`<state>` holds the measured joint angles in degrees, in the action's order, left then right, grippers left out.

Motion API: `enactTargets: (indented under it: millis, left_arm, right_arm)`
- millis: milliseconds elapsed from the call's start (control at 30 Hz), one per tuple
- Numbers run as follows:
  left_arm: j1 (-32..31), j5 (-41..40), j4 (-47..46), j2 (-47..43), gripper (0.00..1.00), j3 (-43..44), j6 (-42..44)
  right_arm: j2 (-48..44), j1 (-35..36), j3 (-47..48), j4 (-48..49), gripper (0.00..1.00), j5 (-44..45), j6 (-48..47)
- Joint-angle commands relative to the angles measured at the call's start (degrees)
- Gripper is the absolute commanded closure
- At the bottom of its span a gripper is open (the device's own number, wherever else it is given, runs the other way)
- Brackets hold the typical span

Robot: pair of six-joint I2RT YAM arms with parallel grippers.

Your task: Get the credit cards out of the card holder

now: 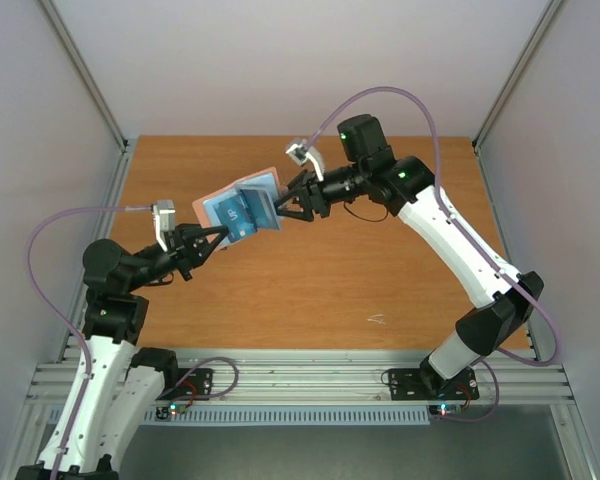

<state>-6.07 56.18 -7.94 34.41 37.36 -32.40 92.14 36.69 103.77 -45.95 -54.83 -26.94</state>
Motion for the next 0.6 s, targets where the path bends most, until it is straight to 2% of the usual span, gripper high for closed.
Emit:
enactTargets:
  millis: [0,67,167,233,300,400,467,567]
  left_arm:
    - [0.83,-4.86,-0.6,-1.19,1.0,-0.86,-2.27]
    - [1.04,-6.68,1.04,-1.47,1.0,-0.69,-2.05]
    - [1.14,-9.88,5.28,-1.71,1.0,-0.14,1.28]
    - [1.14,-12.42,8.53,-1.81,1.0,0.16,3.85]
    - [1.19,-13.01,9.61,-1.69,1.0,0.1,5.49]
    - [1.23,-7.94,4.42,-1.61,1.0,-0.38,5.41]
    - [1.23,-2.91,-2.34,-1.41,1.0,-0.71,2.57]
    - [1.23,2.6,-9.61,-1.11,1.0,-0.47,-2.39]
  right_arm:
    - [-4.11,-5.76,-4.99,5.85,0.4,7.9,8.18]
    - [-5.65,-9.06,-5.67,5.01,0.38,12.64,10.46]
    - [-8.58,-11.33,-5.25,4.0,0.4,16.44,10.97]
    - [-9.91,-10.45,-4.19,4.05,0.47,15.14,9.69]
    - [-10.47,-4.93,-2.58,3.02,0.52,13.86,3.95]
    - [-8.99,3.06,-0.91,1.54,0.55,6.68,-2.18]
    - [-6.61,3.91,-0.37,2.92,0.61,0.9,0.01]
    - [-3.86,3.99,0.18,4.41,0.61,0.45,2.4]
